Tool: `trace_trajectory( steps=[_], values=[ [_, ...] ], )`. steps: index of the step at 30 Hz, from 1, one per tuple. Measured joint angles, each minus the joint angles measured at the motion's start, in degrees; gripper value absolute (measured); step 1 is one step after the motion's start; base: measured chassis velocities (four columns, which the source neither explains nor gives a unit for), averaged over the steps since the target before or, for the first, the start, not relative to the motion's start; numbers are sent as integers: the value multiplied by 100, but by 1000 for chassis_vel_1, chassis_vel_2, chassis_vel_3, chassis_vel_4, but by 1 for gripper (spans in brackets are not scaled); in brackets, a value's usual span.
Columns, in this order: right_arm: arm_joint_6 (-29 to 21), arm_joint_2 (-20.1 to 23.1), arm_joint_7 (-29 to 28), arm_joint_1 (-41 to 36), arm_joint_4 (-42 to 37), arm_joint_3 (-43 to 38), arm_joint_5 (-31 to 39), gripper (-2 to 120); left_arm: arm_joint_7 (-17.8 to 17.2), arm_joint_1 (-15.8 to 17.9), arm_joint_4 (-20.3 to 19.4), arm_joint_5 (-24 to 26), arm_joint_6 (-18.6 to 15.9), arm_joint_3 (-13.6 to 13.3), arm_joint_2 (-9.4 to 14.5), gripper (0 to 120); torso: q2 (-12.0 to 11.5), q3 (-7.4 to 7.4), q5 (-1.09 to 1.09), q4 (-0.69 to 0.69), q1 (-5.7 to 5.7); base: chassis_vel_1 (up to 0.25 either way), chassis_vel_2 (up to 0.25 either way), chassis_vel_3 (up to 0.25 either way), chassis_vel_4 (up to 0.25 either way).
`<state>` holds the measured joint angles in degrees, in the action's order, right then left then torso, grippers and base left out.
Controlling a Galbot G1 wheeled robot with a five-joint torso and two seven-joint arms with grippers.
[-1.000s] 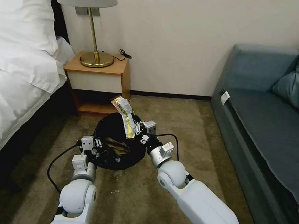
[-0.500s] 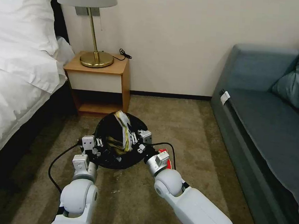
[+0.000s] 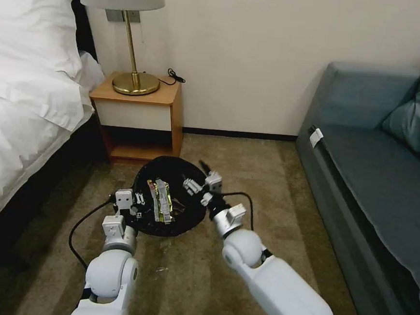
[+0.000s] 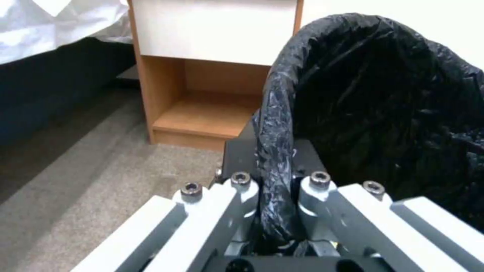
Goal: Pick up the trash bin, then pick up the garbage on the floor and place it into the trash bin.
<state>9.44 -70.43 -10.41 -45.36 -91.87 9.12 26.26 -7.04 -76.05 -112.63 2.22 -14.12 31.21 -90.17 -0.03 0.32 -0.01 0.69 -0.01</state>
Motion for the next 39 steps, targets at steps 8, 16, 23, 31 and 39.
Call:
trace_trajectory(
  steps=[8,16,23,31,39],
  values=[
    [-162,44,-122,87,631,-424,106,100,7,-32,24,107,39,135,48,5,0,0,0,0,0,0,0,0,0],
    [-156,-9,-99,5,1195,-575,97,100,228,60,30,194,-4,210,121,5,0,0,0,0,0,0,0,0,0],
    [-120,-96,44,-97,1616,-706,-44,100,501,177,57,335,-88,359,235,5,0,0,0,0,0,0,0,0,0],
    [-126,-306,254,-154,2162,-993,-371,100,629,215,76,405,-104,533,316,5,0,0,-1,0,0,0,0,0,0],
    [-383,-569,889,-146,2836,-1165,-539,100,643,219,148,423,-60,538,309,5,0,0,0,0,0,0,0,0,0]
  ],
)
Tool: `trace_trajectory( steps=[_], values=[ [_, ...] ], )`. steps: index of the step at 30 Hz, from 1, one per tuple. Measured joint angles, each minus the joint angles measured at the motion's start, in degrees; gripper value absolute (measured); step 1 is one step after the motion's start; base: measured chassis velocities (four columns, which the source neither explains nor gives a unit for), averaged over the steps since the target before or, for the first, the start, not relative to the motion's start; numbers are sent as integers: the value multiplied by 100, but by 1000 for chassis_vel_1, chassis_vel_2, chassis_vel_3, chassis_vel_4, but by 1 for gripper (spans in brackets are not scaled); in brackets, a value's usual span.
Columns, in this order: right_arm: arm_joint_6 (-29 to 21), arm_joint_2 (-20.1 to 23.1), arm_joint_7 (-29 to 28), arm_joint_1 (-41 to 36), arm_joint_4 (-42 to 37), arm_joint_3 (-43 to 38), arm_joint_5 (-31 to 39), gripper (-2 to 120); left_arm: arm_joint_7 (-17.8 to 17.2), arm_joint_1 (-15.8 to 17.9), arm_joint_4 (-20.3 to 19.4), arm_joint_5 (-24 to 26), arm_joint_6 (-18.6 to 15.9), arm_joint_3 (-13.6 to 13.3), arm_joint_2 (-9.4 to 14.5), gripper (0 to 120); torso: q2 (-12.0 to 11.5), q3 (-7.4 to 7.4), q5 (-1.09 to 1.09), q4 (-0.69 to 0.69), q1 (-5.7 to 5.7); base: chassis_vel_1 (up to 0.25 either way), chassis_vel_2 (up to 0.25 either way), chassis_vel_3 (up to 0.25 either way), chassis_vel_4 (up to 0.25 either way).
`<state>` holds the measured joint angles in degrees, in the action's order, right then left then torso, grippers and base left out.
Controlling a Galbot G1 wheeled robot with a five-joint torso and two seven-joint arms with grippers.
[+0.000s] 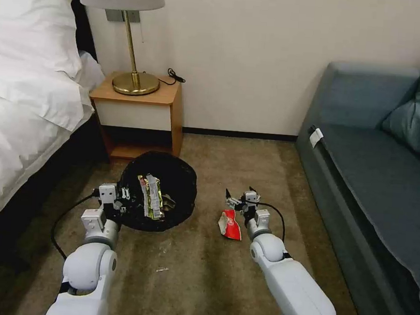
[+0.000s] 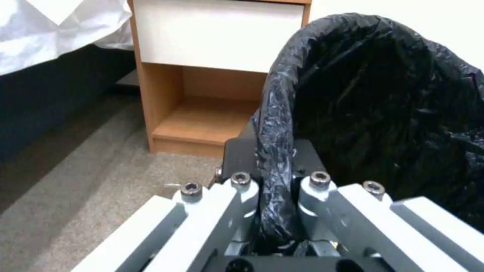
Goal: Pick up the trash bin, then pick up the garbage on the floor and place it into the trash bin.
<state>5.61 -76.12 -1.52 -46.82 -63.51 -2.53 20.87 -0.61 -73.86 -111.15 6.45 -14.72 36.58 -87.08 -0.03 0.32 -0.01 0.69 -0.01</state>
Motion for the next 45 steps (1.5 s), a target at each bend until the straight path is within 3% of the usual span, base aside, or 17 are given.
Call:
trace_trajectory(
  steps=[7,11,15,39,45],
  values=[
    [81,-240,580,90,819,-52,-407,100,-14,26,10,-52,1,-51,-39,5,0,0,0,1,0,0,0,0,0],
    [384,-609,969,420,1819,-377,-992,100,-31,28,6,-126,2,-154,-79,5,0,0,0,0,0,0,0,0,0],
    [407,-720,1122,649,2285,-513,-1202,100,-39,-31,-55,-172,2,-183,-89,5,0,0,0,0,0,0,0,0,0],
    [408,-1060,1637,981,3697,-1077,-1940,100,-109,-218,-225,-292,33,-268,-132,5,0,0,0,0,0,0,0,0,0],
    [447,-1045,1640,982,3771,-1122,-1973,85,-124,-248,-269,-310,40,-298,-132,5,0,-1,-1,1,0,0,0,0,0]
  ],
)
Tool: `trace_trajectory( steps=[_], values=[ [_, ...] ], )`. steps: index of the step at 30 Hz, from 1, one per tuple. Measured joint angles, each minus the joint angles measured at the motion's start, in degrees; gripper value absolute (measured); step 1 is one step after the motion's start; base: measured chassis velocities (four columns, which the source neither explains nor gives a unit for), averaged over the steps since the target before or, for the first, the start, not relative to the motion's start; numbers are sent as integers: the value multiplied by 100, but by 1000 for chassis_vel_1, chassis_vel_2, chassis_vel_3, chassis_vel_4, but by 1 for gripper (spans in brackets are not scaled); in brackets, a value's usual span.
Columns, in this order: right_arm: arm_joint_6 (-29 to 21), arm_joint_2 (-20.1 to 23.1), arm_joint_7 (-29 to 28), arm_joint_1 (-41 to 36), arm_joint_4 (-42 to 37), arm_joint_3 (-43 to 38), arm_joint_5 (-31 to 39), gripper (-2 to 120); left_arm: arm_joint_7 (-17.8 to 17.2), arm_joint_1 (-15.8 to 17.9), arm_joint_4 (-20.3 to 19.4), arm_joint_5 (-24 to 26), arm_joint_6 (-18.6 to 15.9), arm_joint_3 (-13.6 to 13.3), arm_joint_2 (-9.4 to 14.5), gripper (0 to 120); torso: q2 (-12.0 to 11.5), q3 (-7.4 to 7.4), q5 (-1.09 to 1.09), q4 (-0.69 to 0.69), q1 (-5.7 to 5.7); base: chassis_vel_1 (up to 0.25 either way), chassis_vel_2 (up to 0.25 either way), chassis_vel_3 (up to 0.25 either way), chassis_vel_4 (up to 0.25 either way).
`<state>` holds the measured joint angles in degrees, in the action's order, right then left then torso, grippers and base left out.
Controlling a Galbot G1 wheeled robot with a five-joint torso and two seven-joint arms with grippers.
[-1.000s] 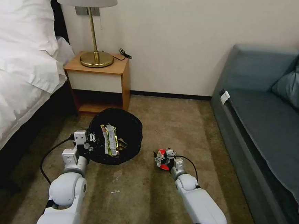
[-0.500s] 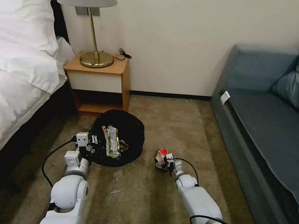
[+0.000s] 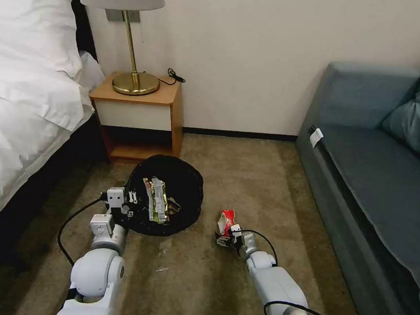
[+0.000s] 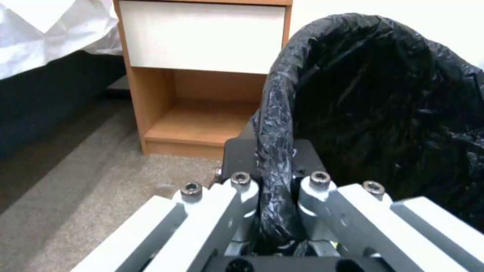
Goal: Pick up the trash bin, then pick up the garbage on the floor and place it into the trash bin.
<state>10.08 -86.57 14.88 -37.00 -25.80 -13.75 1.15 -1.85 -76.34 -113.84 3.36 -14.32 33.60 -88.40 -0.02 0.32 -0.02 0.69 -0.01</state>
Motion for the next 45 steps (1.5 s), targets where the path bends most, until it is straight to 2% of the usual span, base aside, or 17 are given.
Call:
trace_trajectory(
  steps=[1,2,4,5,7,8,11,15,17,19,21,24,36,45],
  values=[
    [8,12,-24,-2,6,-15,4,79,-2,-9,-14,-1,1,-6,-2,5,0,0,0,0,0,0,0,0,0],
    [8,12,-24,-2,6,-15,4,79,-2,-9,-14,-1,1,-6,-2,5,0,0,0,0,0,0,0,0,0],
    [16,33,-64,-5,6,-50,24,68,-8,-23,-39,-2,2,-5,-6,5,0,0,0,0,0,0,0,0,0],
    [16,33,-64,-5,6,-50,24,68,-8,-23,-39,-2,2,-5,-6,5,0,0,0,0,0,0,0,0,0],
    [23,51,-86,-10,6,-65,40,57,-13,-31,-57,-2,4,8,-6,5,0,0,1,0,0,0,0,0,0],
    [23,51,-86,-10,6,-65,40,57,-13,-31,-57,-2,4,8,-6,5,0,0,1,0,0,0,0,0,0],
    [28,63,-119,-15,6,-84,57,41,-20,-34,-65,0,6,30,-6,5,0,0,0,0,0,0,0,0,0],
    [29,63,-128,-16,6,-87,66,33,-20,-32,-66,2,7,31,-6,5,0,0,0,0,0,0,0,0,0],
    [37,63,-137,-19,5,-93,73,20,-22,-20,-55,5,16,31,-9,5,0,0,0,0,0,0,0,0,0],
    [43,64,-141,-22,4,-93,74,16,-22,-17,-48,7,17,29,-10,5,0,0,0,0,0,0,0,0,0],
    [53,77,-146,-28,-6,-99,75,5,-23,-1,-39,13,17,28,-10,5,0,0,0,0,0,0,0,0,0],
    [58,87,-146,-31,-11,-115,76,1,-24,17,-28,17,17,29,-11,5,0,0,1,-1,0,0,0,0,0],
    [99,101,-180,-27,-61,-217,95,1,-25,38,14,17,21,17,-20,5,0,1,2,-1,0,0,0,0,0],
    [145,277,-417,-13,-906,-320,708,1,-25,62,72,17,44,-12,-33,5,0,1,0,0,0,0,0,0,0]
  ],
)
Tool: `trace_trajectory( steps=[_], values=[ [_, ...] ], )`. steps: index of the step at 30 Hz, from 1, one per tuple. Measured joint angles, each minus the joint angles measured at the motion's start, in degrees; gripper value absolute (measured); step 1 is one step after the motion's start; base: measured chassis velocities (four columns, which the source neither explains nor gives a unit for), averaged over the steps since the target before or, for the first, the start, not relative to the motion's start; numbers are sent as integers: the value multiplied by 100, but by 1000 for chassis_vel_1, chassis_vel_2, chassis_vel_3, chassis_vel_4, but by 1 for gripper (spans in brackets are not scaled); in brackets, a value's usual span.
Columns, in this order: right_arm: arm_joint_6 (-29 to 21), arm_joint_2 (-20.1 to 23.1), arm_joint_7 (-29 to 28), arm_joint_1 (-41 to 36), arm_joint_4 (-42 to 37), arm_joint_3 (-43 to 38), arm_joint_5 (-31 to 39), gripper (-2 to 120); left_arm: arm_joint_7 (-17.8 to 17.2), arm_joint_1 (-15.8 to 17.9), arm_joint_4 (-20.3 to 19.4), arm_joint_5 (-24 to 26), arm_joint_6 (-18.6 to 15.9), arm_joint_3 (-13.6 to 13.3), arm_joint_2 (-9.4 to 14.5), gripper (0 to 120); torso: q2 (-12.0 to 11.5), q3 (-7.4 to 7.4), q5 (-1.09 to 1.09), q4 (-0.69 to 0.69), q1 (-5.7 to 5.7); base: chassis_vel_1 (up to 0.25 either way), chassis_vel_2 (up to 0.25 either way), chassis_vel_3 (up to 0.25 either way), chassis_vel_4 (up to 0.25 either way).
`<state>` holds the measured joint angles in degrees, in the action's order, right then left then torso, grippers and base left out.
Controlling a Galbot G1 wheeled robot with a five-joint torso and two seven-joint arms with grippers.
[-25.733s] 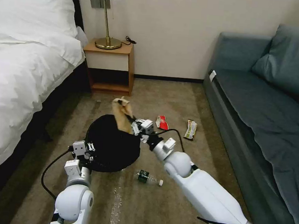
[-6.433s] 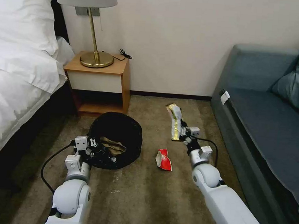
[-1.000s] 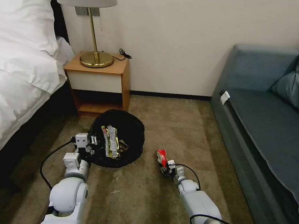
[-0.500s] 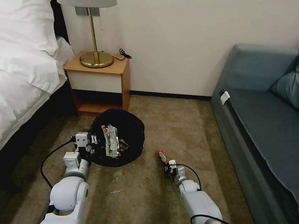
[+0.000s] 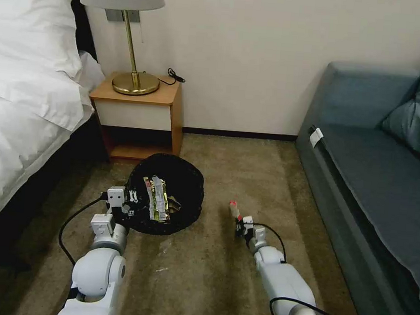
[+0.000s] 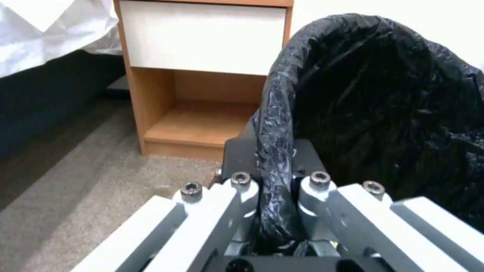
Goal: Pick up the trash bin, then pick up the garbage on the floor and place it into the trash bin.
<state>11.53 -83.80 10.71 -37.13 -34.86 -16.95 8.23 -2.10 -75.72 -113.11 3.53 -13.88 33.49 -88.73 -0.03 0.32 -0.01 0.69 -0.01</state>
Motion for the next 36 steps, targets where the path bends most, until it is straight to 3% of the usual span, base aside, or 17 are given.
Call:
trace_trajectory(
  steps=[5,11,17,19,36],
  values=[
    [59,105,-98,-58,-671,-11,325,1,0,3,5,13,1,-3,10,5,0,0,0,0,0,0,0,0,0],
    [47,410,-377,-542,-2462,262,981,1,-4,1,62,41,8,26,48,5,0,0,0,0,0,0,0,0,0],
    [91,540,-516,-837,-3457,516,1046,1,-10,1,84,42,17,-25,44,5,0,0,0,0,0,0,0,0,0],
    [113,611,-660,-1058,-4222,788,1106,1,-6,21,118,46,17,-68,33,5,0,-1,-1,1,0,0,0,0,0],
    [-168,649,-1126,-1261,-5786,1875,1475,1,-80,146,119,83,-43,-183,18,5,0,0,-1,-1,0,0,0,0,0]
  ],
)
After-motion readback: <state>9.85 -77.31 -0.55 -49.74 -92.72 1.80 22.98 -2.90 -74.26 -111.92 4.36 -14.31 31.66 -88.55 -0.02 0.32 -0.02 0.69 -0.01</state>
